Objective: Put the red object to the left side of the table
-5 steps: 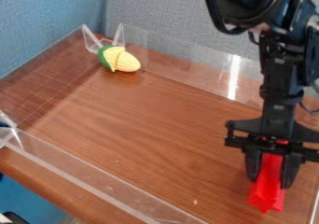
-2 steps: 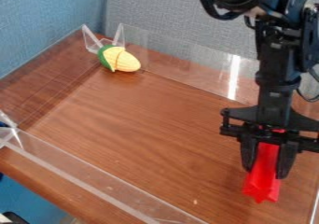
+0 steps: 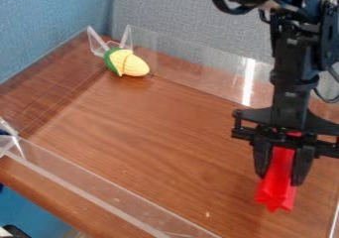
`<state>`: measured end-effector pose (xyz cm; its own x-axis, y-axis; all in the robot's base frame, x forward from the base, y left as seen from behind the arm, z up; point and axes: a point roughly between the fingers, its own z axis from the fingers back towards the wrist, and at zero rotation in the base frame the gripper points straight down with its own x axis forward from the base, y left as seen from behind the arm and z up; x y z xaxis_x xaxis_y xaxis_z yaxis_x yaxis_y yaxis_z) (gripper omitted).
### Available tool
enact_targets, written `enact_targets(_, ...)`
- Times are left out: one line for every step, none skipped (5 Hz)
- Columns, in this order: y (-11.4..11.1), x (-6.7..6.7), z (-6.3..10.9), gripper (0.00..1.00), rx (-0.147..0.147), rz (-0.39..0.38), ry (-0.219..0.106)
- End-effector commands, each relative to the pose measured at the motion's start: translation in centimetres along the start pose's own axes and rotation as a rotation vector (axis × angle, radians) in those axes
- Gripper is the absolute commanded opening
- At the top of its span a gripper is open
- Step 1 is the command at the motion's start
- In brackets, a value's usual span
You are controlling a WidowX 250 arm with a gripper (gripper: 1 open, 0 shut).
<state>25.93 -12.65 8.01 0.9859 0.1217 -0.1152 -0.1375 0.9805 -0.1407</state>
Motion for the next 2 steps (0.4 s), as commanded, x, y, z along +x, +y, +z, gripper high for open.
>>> enact_targets(0.1,0.3,2.9,0.0,-0.037,-0.003,-0.082)
enact_targets(0.5,0.2,4.5,0.0,-0.044,0.002,-0.111)
